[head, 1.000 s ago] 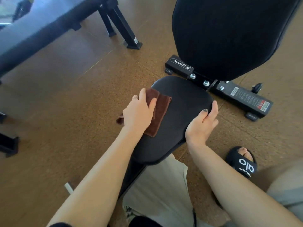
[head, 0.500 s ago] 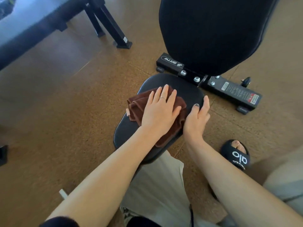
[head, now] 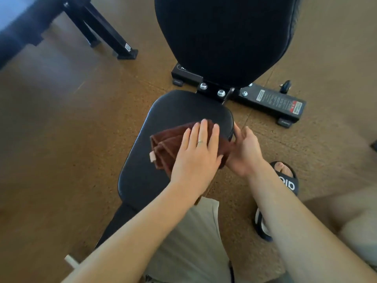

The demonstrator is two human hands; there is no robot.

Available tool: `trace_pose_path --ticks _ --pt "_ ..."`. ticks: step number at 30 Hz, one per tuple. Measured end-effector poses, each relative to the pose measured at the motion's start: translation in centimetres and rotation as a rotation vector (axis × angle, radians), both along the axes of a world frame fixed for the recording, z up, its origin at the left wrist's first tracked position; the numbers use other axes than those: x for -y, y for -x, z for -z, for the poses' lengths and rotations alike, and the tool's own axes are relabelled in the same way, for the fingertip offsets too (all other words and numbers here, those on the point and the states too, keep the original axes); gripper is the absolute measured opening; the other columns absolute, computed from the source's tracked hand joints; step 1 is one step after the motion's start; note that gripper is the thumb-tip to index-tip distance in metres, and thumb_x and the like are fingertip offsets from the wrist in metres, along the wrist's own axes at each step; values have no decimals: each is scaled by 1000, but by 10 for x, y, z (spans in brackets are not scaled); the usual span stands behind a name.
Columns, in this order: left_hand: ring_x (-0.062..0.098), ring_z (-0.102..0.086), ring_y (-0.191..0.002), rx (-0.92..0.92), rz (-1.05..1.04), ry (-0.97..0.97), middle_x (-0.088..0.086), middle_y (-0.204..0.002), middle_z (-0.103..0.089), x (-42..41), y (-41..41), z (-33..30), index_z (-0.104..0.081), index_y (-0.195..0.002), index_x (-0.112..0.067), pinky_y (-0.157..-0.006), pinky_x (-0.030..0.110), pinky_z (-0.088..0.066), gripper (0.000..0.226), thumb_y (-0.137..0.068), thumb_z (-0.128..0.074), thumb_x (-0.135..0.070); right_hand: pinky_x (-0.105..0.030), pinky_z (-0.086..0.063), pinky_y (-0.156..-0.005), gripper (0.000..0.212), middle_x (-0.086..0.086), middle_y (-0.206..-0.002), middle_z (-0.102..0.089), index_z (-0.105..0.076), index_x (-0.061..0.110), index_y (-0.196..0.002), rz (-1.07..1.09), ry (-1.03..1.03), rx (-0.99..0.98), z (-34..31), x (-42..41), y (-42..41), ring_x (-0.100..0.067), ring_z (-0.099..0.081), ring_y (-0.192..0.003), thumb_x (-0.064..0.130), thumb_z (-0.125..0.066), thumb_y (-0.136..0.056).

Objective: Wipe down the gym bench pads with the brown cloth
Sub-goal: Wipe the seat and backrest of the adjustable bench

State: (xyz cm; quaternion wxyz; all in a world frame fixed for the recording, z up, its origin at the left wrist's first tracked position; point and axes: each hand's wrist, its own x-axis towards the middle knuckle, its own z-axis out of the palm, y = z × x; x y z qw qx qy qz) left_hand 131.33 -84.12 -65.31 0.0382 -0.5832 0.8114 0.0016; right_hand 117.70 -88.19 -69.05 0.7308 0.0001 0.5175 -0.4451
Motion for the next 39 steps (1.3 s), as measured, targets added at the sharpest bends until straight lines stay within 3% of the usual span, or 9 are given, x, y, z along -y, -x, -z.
trace_pose_path --ticks 4,10,13,19,23,26,28,33,39 --pt "38 -18 -157 -30 -23 -14 25 -169 -13 46 37 0 -9 -165 -8 -127 48 -13 76 -108 -44 -44 -57 -32 -122 66 -11 -150 -58 -46 26 -156 -21 39 107 3 -5 16 -34 -53 -138 62 -20 -107" --pt "40 -39 -148 46 62 -46 25 -163 -34 -70 -53 -11 -31 -161 -7 -121 52 -27 79 -96 -61 -40 -59 -36 -118 56 -5 -152 -57 -44 37 -155 9 14 95 -4 -1 2 -34 -51 -142 60 -24 -108" --pt "45 -43 -144 114 73 -45 29 -159 -38 -75 -61 -10 -37 -157 -3 -118 56 -31 84 -88 -75 -33 -61 -32 -122 55 -3 -154 -55 -47 36 -153 49 4 130 -1 -1 0 -33 -49 -144 60 -25 -108" --pt "40 -27 -154 45 78 -10 27 -166 -24 46 38 4 -20 -162 -6 -127 51 -23 69 -106 -49 -32 -58 -31 -123 63 -13 -144 -63 -52 23 -151 92 -8 286 16 -15 10 -36 -55 -138 59 -22 -108" --pt "33 -22 -156 68 89 -71 17 -167 -28 99 73 1 -29 -161 -14 -129 46 -12 57 -108 -43 -29 -59 -34 -121 63 -13 -137 -68 -53 22 -149 131 0 279 11 -6 8 -36 -59 -133 60 -27 -107" --pt "26 -28 -154 -49 99 -65 8 -165 -34 82 48 -8 -36 -157 -23 -128 44 -16 54 -106 -45 -37 -58 -40 -116 60 -10 -135 -70 -58 25 -145 117 12 199 -1 -2 5 -34 -61 -130 62 -32 -105" --pt "25 -32 -152 -124 70 -92 6 -164 -35 47 19 -15 -35 -157 -26 -128 43 -18 55 -106 -47 -40 -59 -37 -118 71 -15 -143 -63 -50 19 -151 83 -7 206 -5 -3 8 -37 -57 -134 67 -28 -104" --pt "35 -42 -145 -55 -3 -88 12 -159 -42 -40 -40 -25 -39 -155 -21 -120 50 -29 60 -100 -45 -45 -57 -43 -107 70 -15 -142 -64 -51 15 -148 104 -75 187 -11 -11 14 -36 -62 -125 65 -28 -106" --pt "37 -35 -150 21 32 -45 20 -163 -33 28 10 -8 -36 -157 -15 -124 49 -27 63 -103 -44 -47 -53 -37 -117 65 -9 -149 -60 -49 18 -151 83 -57 195 -13 -44 14 -31 -53 -139 61 -28 -107"
